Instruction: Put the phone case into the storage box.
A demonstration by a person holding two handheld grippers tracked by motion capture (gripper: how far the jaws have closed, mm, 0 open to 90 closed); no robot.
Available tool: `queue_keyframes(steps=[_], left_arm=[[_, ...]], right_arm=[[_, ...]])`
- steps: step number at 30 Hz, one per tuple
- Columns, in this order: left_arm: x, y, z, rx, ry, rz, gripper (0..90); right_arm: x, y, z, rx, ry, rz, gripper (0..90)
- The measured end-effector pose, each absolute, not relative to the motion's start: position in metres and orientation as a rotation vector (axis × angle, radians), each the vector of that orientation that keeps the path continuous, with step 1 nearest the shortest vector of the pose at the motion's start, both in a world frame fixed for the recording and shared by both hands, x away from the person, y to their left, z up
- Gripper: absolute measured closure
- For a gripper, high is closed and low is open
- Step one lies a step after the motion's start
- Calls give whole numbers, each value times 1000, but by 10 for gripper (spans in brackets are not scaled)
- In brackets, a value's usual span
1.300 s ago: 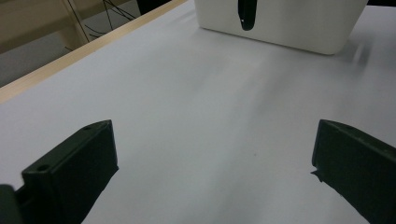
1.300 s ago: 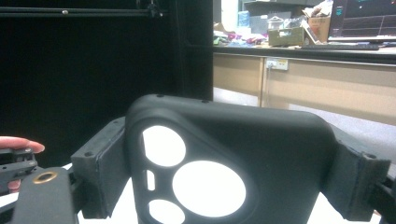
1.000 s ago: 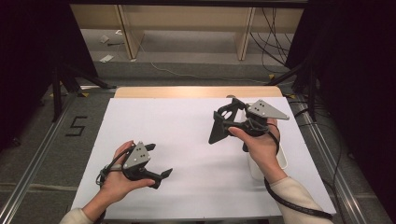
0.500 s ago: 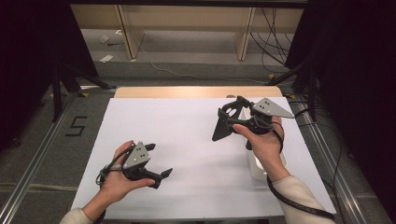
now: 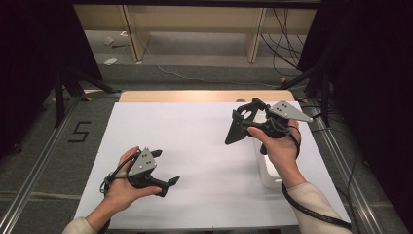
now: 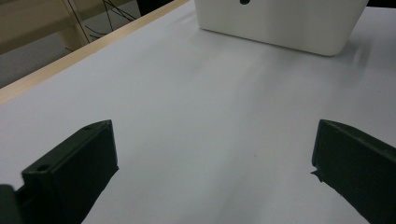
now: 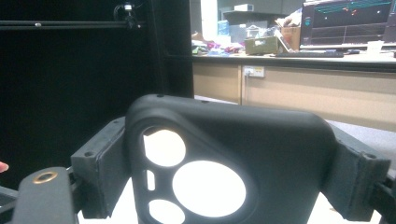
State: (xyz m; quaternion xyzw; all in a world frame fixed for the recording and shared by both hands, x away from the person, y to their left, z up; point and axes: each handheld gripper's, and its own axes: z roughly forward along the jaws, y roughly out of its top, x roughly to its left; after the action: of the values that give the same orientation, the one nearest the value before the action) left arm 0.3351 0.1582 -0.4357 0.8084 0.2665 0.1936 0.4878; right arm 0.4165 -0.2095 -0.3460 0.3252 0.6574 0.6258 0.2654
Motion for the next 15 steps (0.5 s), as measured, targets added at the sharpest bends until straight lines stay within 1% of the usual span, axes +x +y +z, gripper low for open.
queue_keyframes(steps=[15], left_arm=[[335, 158, -436, 1963, 648, 468, 0]], right_arm=[[419, -218, -344, 905, 1752, 1682, 158]])
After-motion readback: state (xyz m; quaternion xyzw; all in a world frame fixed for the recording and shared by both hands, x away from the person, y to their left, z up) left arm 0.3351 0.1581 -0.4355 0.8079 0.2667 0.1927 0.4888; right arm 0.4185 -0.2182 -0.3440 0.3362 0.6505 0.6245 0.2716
